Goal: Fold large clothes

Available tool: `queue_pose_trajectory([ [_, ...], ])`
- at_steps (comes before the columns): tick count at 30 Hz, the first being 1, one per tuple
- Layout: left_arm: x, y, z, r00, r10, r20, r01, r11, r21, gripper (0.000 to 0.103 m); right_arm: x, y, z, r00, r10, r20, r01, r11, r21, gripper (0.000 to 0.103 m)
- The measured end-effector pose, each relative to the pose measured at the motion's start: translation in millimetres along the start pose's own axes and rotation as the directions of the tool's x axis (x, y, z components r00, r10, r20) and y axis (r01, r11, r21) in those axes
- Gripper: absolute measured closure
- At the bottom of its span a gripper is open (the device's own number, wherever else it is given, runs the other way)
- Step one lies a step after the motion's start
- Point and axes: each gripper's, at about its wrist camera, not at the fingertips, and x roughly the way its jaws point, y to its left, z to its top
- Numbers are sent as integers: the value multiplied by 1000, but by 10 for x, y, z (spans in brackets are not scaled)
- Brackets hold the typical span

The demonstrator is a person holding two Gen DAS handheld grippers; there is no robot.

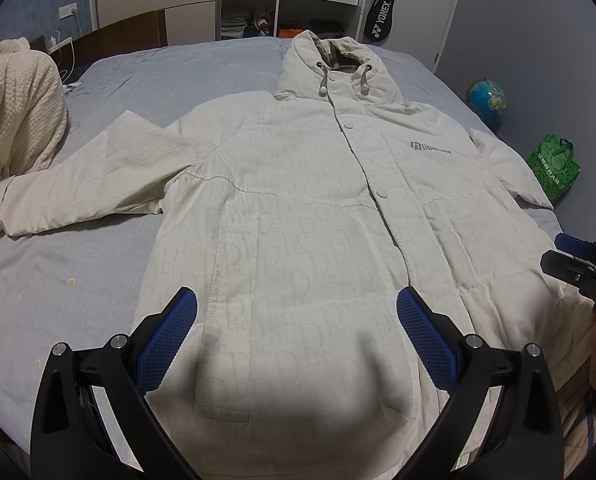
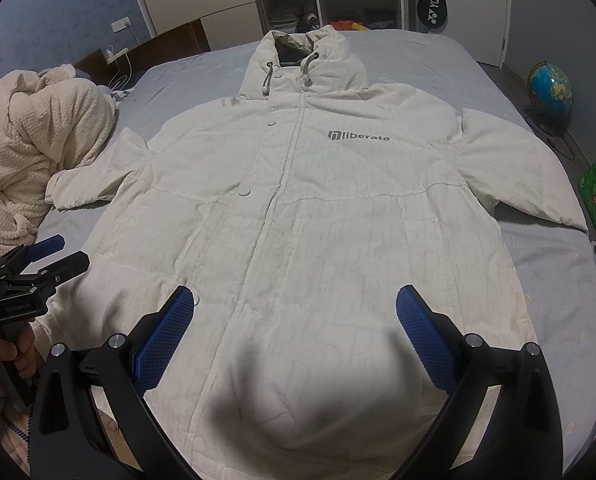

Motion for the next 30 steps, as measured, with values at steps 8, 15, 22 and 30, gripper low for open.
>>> queue_pose_trajectory([
  [8,-2,-1,-2,1000,0,0,0,1000,0,7,-1,4,1,1000,2,1,-2,1000,-3,6],
  [15,0,-3,1,1000,1,0,-1,1000,-1,7,0,7,1,1000,2,0,-2,1000,-4,6],
  [22,-6,-4,4,1000,-8,1,8,1000,-8,7,-4,5,5,1000,6,2,-6,1000,-2,6],
  [30,-69,54,130,997,-64,-36,62,997,-35,7,-91,-118,88,1000,-2,1,2,1000,16,6],
])
